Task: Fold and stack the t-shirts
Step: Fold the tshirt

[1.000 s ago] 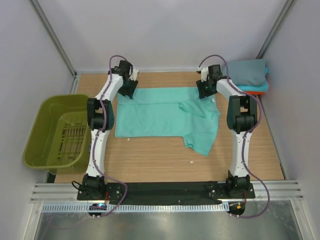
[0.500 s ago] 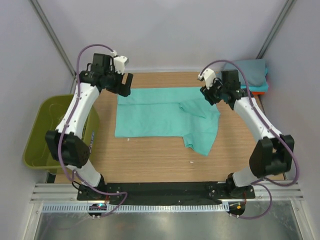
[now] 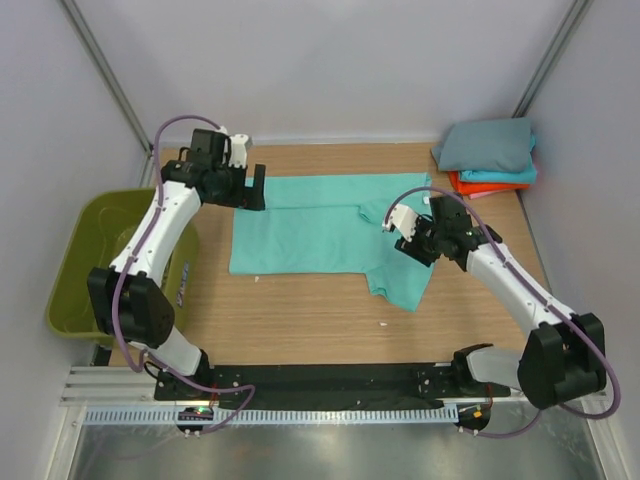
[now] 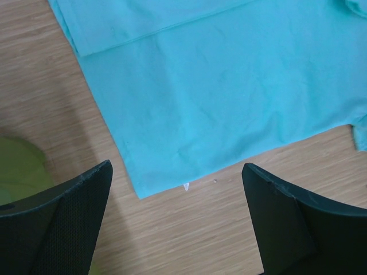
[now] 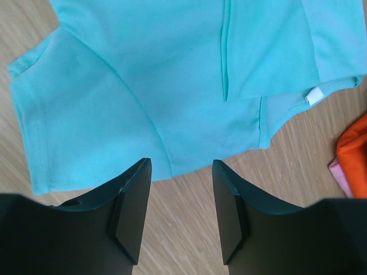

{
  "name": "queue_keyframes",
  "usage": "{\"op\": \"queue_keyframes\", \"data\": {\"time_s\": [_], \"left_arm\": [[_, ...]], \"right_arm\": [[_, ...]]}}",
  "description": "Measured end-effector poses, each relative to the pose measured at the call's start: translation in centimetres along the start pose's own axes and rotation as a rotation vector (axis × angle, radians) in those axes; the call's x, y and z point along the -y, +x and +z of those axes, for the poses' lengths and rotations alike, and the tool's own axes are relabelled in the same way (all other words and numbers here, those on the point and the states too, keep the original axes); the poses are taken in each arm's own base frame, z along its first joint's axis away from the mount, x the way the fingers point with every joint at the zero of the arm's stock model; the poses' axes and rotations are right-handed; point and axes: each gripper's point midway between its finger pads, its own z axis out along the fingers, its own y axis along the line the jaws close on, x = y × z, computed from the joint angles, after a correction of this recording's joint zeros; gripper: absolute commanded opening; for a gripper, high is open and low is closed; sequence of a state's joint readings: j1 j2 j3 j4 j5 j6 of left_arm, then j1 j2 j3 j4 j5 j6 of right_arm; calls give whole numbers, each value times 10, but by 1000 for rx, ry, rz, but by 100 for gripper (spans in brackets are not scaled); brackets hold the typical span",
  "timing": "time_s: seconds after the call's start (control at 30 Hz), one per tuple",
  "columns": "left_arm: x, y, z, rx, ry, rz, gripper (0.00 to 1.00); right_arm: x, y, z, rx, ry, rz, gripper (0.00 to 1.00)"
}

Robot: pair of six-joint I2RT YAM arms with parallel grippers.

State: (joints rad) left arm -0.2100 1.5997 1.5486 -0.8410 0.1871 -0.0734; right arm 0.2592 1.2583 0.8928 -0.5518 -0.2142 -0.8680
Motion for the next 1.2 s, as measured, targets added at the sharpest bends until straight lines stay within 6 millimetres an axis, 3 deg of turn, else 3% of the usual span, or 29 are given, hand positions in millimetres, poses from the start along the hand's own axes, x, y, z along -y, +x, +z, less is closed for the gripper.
{"op": "queue_keyframes", "data": {"time_s": [0.07,0.13,0.23,0.33,0.4,0.53,0.63,0.93,1.2], "left_arm": [[-2,16,6,-26,-16,34,84],[-9,45,13,-93,-66,81,83],[-25,79,26,-190,-160,145,80],[-45,95,40,-259,-250,170,76],[-54,99,51,-283,-288,173,70],[-63,105,62,-305,-315,180,67],[-66,109,68,-325,-318,175,73],[-72,115,72,-347,-328,169,73],[-72,115,72,-348,-333,169,73]], "right_arm": [[-7,-2,-7,26,16,-68,52],[-22,3,-12,42,10,-129,52],[-53,20,-14,52,-36,-231,52],[-78,40,-12,39,-95,-308,51],[-94,53,-10,33,-138,-352,49],[-112,64,-11,29,-204,-404,48],[-117,65,-12,36,-231,-424,47],[-130,63,-15,60,-306,-439,47],[-141,68,-4,30,-401,-427,46]]}}
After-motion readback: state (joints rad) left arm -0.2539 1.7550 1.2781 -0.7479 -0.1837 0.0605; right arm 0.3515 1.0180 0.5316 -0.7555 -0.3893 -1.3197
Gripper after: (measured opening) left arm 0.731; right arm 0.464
